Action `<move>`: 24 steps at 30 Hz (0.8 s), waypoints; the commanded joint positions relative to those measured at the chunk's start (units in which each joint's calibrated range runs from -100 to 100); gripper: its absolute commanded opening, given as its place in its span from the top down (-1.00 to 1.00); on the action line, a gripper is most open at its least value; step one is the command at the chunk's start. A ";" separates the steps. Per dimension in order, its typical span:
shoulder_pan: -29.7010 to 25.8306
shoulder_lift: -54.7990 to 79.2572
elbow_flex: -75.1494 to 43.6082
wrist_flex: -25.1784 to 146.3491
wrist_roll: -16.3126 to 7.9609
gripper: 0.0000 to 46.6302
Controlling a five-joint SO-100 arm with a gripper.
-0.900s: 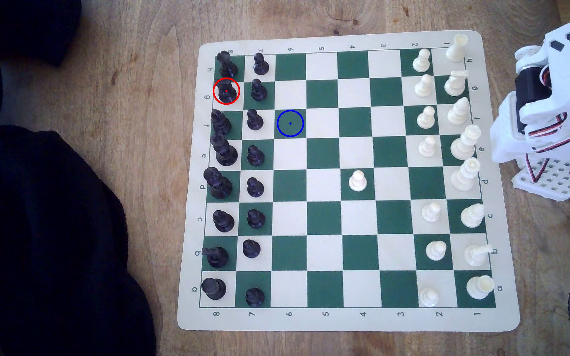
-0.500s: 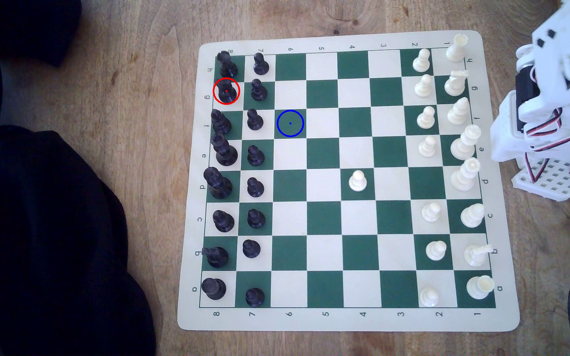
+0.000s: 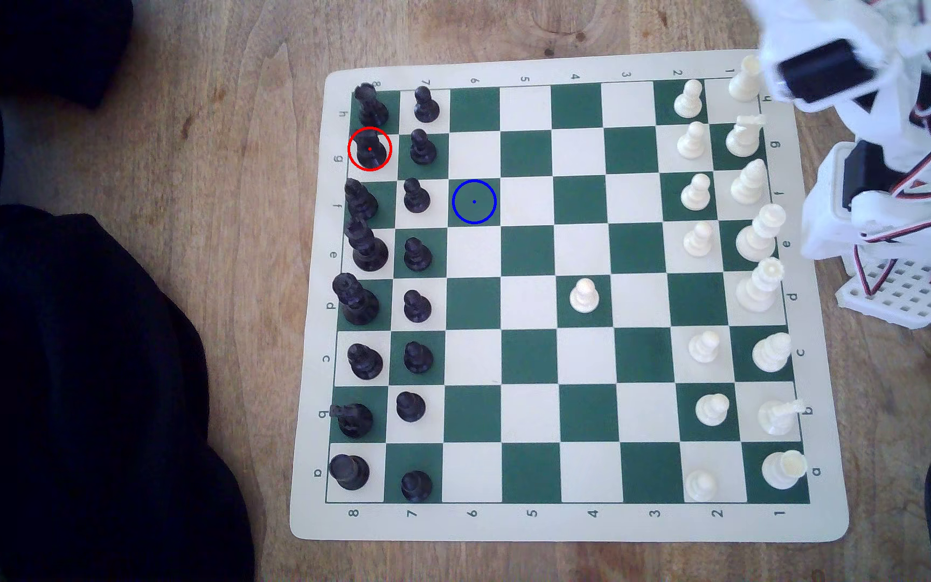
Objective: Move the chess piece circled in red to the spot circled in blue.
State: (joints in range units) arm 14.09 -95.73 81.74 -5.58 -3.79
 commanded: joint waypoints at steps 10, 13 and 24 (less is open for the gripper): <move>0.81 30.45 -25.62 13.52 -20.12 0.99; 1.36 37.15 -30.70 14.01 -7.67 0.98; 4.65 59.82 -50.28 24.91 -1.17 0.43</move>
State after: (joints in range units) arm 17.92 -43.95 45.41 13.15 -6.03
